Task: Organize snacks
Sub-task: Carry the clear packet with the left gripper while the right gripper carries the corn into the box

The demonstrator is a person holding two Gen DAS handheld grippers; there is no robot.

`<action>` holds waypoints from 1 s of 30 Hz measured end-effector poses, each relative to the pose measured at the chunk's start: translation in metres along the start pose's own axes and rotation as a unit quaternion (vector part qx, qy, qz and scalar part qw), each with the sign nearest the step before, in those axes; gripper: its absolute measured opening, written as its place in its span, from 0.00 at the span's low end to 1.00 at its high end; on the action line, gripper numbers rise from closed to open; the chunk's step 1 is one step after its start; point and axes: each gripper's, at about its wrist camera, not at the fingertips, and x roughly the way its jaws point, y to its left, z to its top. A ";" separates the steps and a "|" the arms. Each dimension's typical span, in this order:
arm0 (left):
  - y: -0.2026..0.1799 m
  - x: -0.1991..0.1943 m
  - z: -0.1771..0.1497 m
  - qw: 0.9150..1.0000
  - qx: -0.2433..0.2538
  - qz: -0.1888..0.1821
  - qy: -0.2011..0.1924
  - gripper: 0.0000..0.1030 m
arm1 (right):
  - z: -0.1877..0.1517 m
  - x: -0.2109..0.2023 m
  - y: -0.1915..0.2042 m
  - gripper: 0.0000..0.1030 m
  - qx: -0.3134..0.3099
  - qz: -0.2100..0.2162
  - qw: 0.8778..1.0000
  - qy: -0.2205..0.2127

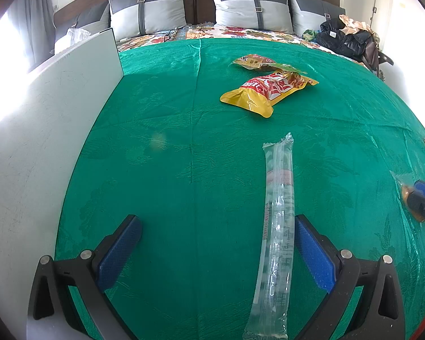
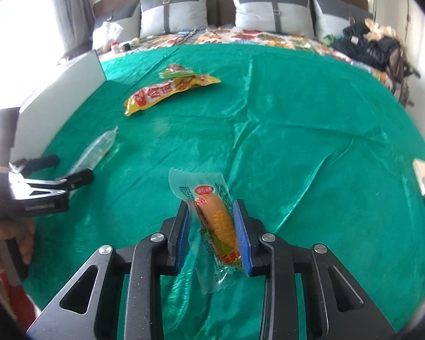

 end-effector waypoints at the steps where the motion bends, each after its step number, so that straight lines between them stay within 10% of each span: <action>1: 0.000 0.000 0.000 1.000 0.000 0.000 0.000 1.00 | -0.003 -0.001 0.005 0.34 -0.017 0.001 1.000 0.000; 7: 0.000 0.000 0.000 1.000 0.000 0.000 0.000 1.00 | 0.002 0.009 0.003 0.67 0.010 0.083 0.996 -0.022; 17: 0.000 0.000 0.000 1.000 0.000 0.000 0.000 1.00 | 0.005 0.003 -0.013 0.71 0.020 0.166 0.986 0.000; 24: -0.005 0.000 0.001 1.000 -0.008 0.006 0.021 0.99 | -0.005 0.012 -0.011 0.72 -0.046 0.113 0.991 0.050; 27: -0.018 -0.004 0.006 0.999 0.002 -0.001 0.038 0.78 | -0.007 0.011 -0.007 0.47 -0.067 0.082 0.993 0.054; 30: -0.032 -0.011 0.011 0.998 0.033 -0.012 0.051 0.19 | -0.004 0.010 -0.015 0.44 -0.029 0.079 0.994 0.065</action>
